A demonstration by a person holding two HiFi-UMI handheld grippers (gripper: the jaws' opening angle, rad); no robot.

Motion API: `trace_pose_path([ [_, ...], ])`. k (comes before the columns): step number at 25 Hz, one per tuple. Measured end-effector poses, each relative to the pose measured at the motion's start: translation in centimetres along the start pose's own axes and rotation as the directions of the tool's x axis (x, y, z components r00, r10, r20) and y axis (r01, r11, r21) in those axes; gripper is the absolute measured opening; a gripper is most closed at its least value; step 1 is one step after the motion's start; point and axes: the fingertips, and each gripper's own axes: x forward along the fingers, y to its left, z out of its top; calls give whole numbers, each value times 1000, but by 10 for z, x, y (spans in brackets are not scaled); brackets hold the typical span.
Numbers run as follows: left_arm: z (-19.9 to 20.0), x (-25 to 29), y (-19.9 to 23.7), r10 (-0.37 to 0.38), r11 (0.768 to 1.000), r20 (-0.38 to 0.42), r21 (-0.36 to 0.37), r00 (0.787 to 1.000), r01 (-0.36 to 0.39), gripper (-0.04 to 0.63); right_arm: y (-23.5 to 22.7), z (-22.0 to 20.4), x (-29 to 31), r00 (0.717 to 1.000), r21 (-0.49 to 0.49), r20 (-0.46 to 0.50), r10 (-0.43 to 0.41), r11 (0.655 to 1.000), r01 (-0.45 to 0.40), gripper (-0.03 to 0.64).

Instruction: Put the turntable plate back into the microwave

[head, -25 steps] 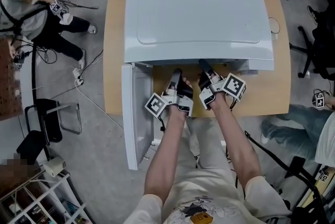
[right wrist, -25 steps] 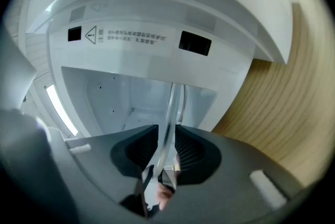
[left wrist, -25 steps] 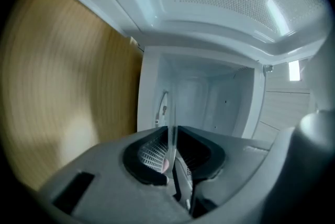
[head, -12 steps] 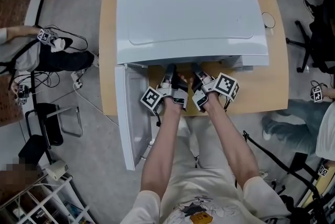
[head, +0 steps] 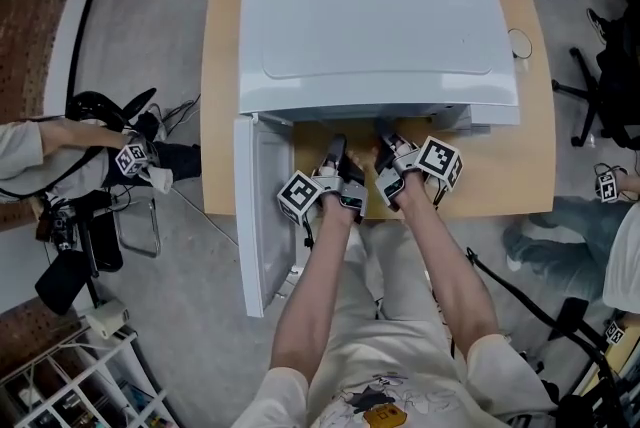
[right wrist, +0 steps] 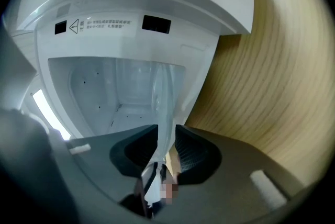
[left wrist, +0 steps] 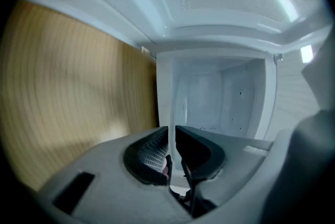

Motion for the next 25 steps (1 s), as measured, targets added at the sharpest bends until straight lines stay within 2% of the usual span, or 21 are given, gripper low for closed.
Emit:
trace_pose_path([
  [3, -9, -11, 3, 77, 986, -32, 149, 997, -71, 37, -8, -5, -8, 999, -30, -15, -44, 999, 43, 117],
  [5, -16, -23, 1, 140, 956, -45, 265, 989, -123, 18, -9, -11, -24, 997, -59, -16, -74, 996, 73, 115],
  [6, -21, -30, -3, 172, 930, -48, 336, 984, -146, 1, -8, -14, -35, 995, -91, -15, -94, 992, 92, 103],
  [7, -27, -38, -9, 199, 897, -51, 413, 979, -161, 2, -5, -16, -48, 993, -137, -13, -116, 984, 113, 67],
  [9, -39, -51, -26, 229, 810, -64, 566, 971, -153, 2, 3, -23, -76, 987, -256, -6, -158, 955, 151, 8],
  [11, -52, -68, -43, 235, 727, -81, 676, 969, -120, 2, 13, -34, -102, 983, -378, -6, -186, 910, 170, 8],
  [15, -79, -113, -73, 220, 608, -106, 792, 970, -52, 2, 30, -66, -149, 975, -586, 2, -223, 789, 181, 8],
  [16, -83, -124, -79, 217, 572, -109, 819, 970, -36, 2, 35, -75, -156, 976, -606, 14, -218, 774, 182, 8],
  [18, -89, -149, -85, 224, 499, -104, 866, 969, -23, 2, 41, -93, -166, 977, -615, 40, -211, 765, 191, 6],
  [20, -97, -172, -84, 242, 453, -99, 891, 965, -22, 2, 43, -111, -175, 974, -636, 56, -221, 744, 205, 6],
  [21, -100, -182, -81, 251, 435, -98, 900, 963, -22, 2, 43, -119, -180, 970, -662, 64, -236, 717, 219, 7],
  [25, -110, -193, -78, 272, 350, -80, 936, 959, -22, 2, 36, -139, -201, 940, -799, 122, -320, 530, 284, 8],
])
